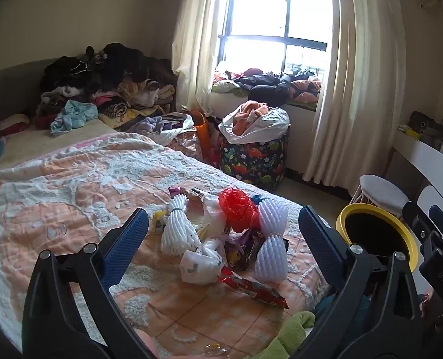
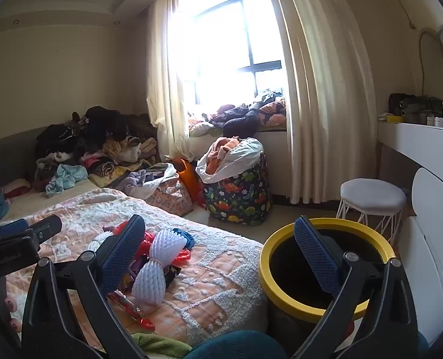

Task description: Collect trash

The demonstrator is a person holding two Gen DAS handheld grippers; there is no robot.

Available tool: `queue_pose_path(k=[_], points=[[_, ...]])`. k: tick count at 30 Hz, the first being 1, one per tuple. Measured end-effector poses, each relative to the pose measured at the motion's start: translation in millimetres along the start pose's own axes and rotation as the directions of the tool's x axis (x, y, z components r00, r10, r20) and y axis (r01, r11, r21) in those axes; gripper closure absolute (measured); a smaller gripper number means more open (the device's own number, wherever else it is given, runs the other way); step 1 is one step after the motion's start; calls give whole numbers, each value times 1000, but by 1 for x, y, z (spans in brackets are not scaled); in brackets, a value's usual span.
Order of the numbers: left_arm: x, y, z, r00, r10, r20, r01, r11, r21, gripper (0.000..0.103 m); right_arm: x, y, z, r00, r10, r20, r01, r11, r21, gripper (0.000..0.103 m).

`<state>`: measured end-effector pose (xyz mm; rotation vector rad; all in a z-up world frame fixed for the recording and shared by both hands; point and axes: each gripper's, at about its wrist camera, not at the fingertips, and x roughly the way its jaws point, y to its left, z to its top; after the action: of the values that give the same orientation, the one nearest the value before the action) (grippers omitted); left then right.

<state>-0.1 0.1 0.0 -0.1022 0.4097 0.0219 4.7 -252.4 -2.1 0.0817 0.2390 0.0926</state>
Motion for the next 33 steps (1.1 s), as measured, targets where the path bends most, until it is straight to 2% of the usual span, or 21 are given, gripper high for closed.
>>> queue_pose_path(k=[6, 7, 33], points=[[6, -3, -1, 1000, 16, -15, -16, 1000, -5, 11, 2, 1, 2, 1000, -4, -13, 4, 1000, -9, 6], [-2, 0, -4, 1000, -15, 5, 15, 1000, -4, 11, -2, -1, 2, 1000, 0, 5, 0, 1000, -1, 6], [-7, -5, 0, 1000, -19, 2, 19, 1000, -3, 11, -8, -2, 11, 1000, 0, 24, 0, 1000, 6, 6]])
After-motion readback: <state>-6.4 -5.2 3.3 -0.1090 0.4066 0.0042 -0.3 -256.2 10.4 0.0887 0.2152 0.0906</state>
